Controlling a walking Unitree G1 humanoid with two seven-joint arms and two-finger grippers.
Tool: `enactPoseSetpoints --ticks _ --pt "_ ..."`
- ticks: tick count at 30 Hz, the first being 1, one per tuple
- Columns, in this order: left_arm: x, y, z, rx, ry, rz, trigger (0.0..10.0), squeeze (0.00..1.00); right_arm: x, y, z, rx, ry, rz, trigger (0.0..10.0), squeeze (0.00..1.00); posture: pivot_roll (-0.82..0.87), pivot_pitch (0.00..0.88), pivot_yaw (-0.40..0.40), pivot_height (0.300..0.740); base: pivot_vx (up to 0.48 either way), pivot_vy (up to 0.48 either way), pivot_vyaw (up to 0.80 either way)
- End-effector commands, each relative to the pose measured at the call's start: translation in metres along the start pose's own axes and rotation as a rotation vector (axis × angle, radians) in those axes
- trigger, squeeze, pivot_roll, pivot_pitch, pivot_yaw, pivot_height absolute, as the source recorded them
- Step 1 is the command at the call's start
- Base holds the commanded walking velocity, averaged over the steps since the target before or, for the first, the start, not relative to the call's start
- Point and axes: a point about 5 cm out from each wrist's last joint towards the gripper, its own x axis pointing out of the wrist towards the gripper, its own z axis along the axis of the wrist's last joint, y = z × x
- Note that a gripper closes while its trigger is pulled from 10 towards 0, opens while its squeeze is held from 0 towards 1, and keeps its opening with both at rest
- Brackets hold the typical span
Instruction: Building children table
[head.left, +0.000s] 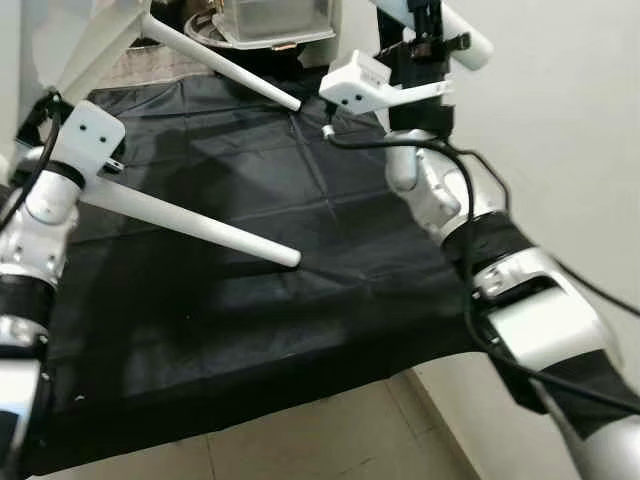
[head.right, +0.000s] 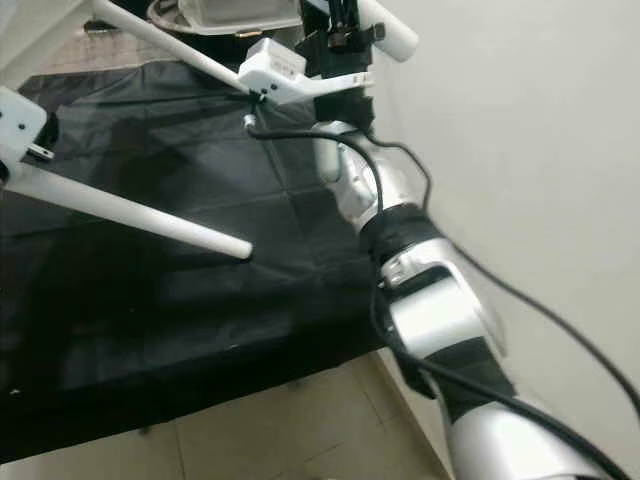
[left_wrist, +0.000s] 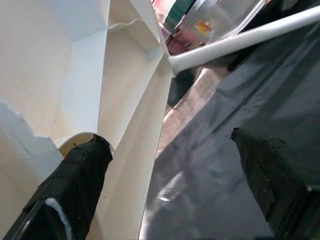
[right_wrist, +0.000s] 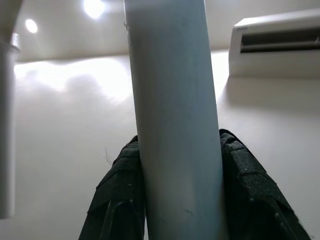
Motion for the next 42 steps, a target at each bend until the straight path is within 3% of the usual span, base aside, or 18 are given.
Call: enactPoseSetpoints --ticks 1,2,3,5,8,9,10,16,22,26,30,32,33,34,35,38,39,42 --pt "-0.002 0.063 -0.025 0.041 0.132 0.186 10.0 0.00 -0.006 -0.018 -0.043 0.041 0.258 -0.113 0.0 0.00 0.16 0.138 0.007 0.740 0.000 0.000 0.00" --pt "-0.002 0.063 -0.025 0.041 0.132 0.186 10.0 0.00 -0.006 -0.018 -0.043 0.041 0.258 -0.113 0.0 0.00 0.16 0.138 0.007 0.740 0.000 0.000 0.00" --pt "0.004 0.072 -0.010 0.083 0.080 0.182 10.0 0.00 -0.010 -0.015 -0.045 0.072 0.298 -0.101 0.0 0.00 0.16 0.139 0.008 0.740 0.000 0.000 0.00" --pt "0.004 0.072 -0.010 0.083 0.080 0.182 10.0 0.00 -0.010 -0.015 -0.045 0.072 0.298 -0.101 0.0 0.00 0.16 0.139 0.008 0.740 0.000 0.000 0.00" --pt "0.017 0.082 0.036 0.198 -0.081 0.143 10.0 0.00 -0.018 -0.010 -0.050 0.151 0.403 -0.086 0.0 0.00 0.17 0.140 0.009 0.740 0.000 0.000 0.00" --pt "0.017 0.082 0.036 0.198 -0.081 0.143 10.0 0.00 -0.018 -0.010 -0.050 0.151 0.403 -0.086 0.0 0.00 0.17 0.140 0.009 0.740 0.000 0.000 0.00" --pt "0.022 0.082 0.057 0.255 -0.150 0.127 10.0 0.00 -0.023 -0.008 -0.054 0.186 0.472 -0.083 0.0 0.00 0.17 0.138 0.010 0.740 0.000 0.000 0.00" --pt "0.028 0.078 0.085 0.329 -0.248 0.137 10.0 0.00 -0.038 0.001 -0.061 0.280 0.621 -0.061 0.0 0.00 0.17 0.139 0.011 0.740 0.000 0.000 0.00" --pt "0.032 0.076 0.122 0.382 -0.362 0.177 10.0 0.00 -0.072 0.020 -0.071 0.429 0.906 -0.003 0.0 0.00 0.18 0.137 0.020 0.740 0.000 0.000 0.00" --pt "0.033 0.075 0.132 0.389 -0.389 0.179 10.0 0.00 -0.080 0.024 -0.073 0.459 0.967 0.011 0.0 0.00 0.18 0.138 0.022 0.740 0.000 0.000 0.00" --pt "0.034 0.055 0.140 0.360 -0.432 0.105 10.0 0.00 -0.097 0.032 -0.074 0.505 1.063 0.047 0.0 0.00 0.18 0.140 0.023 0.740 0.000 0.000 0.00" --pt "0.033 0.032 0.142 0.336 -0.468 0.017 10.0 0.00 -0.109 0.038 -0.072 0.542 1.130 0.078 0.0 0.00 0.17 0.140 0.025 0.740 0.000 0.000 0.00" --pt "0.033 0.032 0.142 0.336 -0.468 0.017 10.0 0.00 -0.109 0.038 -0.072 0.542 1.130 0.078 0.0 0.00 0.17 0.140 0.025 0.740 0.000 0.000 0.00" --pt "0.030 0.016 0.142 0.365 -0.517 -0.032 10.0 0.00 -0.116 0.043 -0.070 0.579 1.169 0.095 0.0 0.00 0.17 0.141 0.025 0.740 0.000 0.000 0.00" --pt "0.030 0.016 0.142 0.365 -0.517 -0.032 10.0 0.00 -0.116 0.043 -0.070 0.579 1.169 0.095 0.0 0.00 0.17 0.141 0.025 0.740 0.000 0.000 0.00" --pt "0.016 -0.040 0.137 0.395 -0.644 -0.227 10.0 0.00 -0.139 0.054 -0.065 0.669 1.303 0.141 0.0 0.00 0.16 0.139 0.026 0.740 0.000 0.000 0.00" --pt "0.016 -0.040 0.137 0.395 -0.644 -0.227 10.0 0.00 -0.139 0.054 -0.065 0.669 1.303 0.141 0.0 0.00 0.16 0.139 0.026 0.740 0.000 0.000 0.00" --pt "0.006 -0.070 0.138 0.295 -0.690 -0.299 10.0 0.00 -0.142 0.056 -0.062 0.693 1.297 0.162 0.0 0.00 0.16 0.133 0.027 0.740 0.000 0.000 0.00"
